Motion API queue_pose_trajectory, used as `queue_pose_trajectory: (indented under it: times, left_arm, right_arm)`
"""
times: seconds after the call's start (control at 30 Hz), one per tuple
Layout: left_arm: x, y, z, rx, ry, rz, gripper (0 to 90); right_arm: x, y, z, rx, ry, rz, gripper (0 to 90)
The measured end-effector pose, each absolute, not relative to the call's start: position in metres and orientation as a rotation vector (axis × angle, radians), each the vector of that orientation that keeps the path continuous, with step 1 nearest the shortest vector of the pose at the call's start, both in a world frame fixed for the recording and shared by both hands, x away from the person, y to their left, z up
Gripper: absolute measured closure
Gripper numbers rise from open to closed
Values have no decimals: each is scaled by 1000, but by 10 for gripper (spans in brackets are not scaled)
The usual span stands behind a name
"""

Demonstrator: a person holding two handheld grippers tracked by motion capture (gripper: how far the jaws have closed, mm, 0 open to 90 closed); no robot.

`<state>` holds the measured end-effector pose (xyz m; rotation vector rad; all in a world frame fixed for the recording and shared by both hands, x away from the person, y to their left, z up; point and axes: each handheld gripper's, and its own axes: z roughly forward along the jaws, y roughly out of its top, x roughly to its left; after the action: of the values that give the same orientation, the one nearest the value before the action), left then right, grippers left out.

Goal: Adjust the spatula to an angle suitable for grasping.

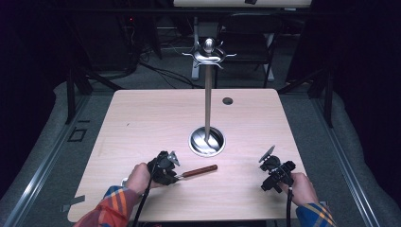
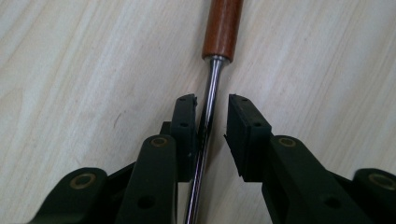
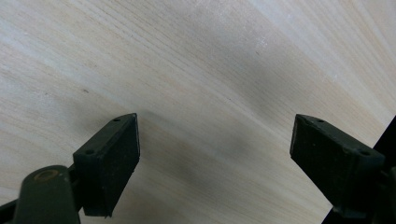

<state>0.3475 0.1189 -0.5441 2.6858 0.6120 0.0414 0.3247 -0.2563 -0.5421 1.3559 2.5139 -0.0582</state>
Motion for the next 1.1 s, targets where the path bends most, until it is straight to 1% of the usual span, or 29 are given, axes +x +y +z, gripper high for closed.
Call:
queue_pose_trajectory:
  times: [0.03,0.27,0.33,0.53,0.7,0.8,0.97,1.1]
  left_arm:
    - [348,117,-544,2691,613,30,739]
    - [349,108,-546,2719,630,61,765]
    - [350,106,-547,2718,642,80,786]
    - [350,100,-549,2743,606,98,799]
    - [349,97,-550,2761,532,134,822]
    - [348,96,-550,2756,503,143,843]
    - [346,96,-548,2753,455,153,845]
    - [347,102,-541,2712,460,164,845]
  right_arm:
    - [325,-256,-542,1355,2514,-58,154]
    - [325,-256,-542,1356,2515,-57,154]
    - [325,-256,-542,1356,2515,-56,154]
    - [325,-256,-543,1361,2516,-56,154]
    - [325,-257,-543,1359,2524,-55,154]
    - [325,-257,-543,1362,2522,-59,154]
    - [324,-256,-543,1364,2517,-55,154]
    - [324,-257,-543,1364,2517,-53,154]
